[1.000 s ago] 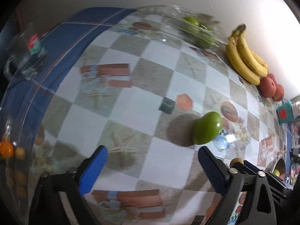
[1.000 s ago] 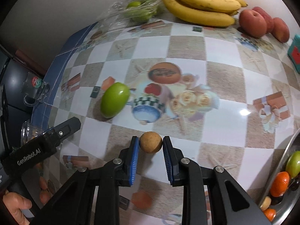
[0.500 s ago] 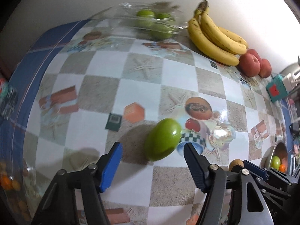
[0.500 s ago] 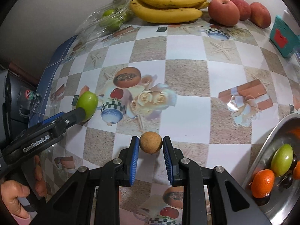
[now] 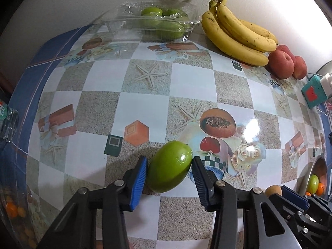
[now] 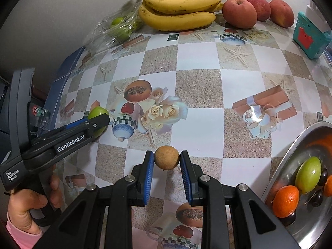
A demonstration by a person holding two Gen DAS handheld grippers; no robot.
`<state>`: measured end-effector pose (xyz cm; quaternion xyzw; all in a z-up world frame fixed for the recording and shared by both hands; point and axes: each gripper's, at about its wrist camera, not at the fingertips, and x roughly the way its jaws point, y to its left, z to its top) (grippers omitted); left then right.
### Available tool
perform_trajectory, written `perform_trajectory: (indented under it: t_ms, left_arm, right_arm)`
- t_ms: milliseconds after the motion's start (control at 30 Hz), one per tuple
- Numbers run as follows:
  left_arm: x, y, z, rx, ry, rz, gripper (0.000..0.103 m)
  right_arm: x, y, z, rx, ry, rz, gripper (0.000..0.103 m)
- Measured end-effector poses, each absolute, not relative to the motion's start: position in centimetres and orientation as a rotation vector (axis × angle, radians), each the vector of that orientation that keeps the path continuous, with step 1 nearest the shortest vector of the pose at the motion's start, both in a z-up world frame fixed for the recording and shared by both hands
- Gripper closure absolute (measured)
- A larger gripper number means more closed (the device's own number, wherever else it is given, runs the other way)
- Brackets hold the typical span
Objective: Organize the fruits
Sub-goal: 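Carry the tan fruit and green pear over the steel bowl with both grippers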
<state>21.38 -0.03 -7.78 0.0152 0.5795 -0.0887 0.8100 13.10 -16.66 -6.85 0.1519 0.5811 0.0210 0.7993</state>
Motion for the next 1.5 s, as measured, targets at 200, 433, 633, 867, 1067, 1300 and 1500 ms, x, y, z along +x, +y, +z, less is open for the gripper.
perform_trajectory:
  t_ms: [200, 433, 633, 867, 1067, 1300, 1500]
  left_arm:
    - [20.8, 0.2, -7.7, -0.006, 1.237, -0.186, 0.057]
    - [19.4, 0.0, -6.9, -0.041, 1.243, -0.207, 0.057]
    - [18.1, -0.6, -5.3, -0.074, 1.23, -0.223, 0.057]
    - [15.9, -1.0, -2.7, -0.178, 1.202, -0.244, 0.057]
    - [13.8, -2.3, -0.3, -0.248, 1.16, -0.258, 0.057]
    - [11.8, -3.8, 1.8, -0.281, 1.116, -0.265, 0.057]
    - [10.3, -5.0, 2.5, -0.354, 1.106, -0.297, 0.057]
  right_arm:
    - [12.5, -16.8, -6.5, 0.334, 1.243, 0.043, 0.076]
    - [11.6, -17.3, -5.7, 0.336, 1.226, 0.026, 0.076]
    - [10.5, -17.9, -4.9, 0.335, 1.211, 0.006, 0.076]
    - [8.8, -18.7, -3.5, 0.333, 1.175, -0.014, 0.076]
    - [7.3, -19.3, -2.7, 0.326, 1.155, -0.037, 0.076]
    - [5.7, -20.4, -2.5, 0.347, 1.143, -0.063, 0.076]
    - [4.6, -21.9, -1.6, 0.357, 1.109, -0.099, 0.076]
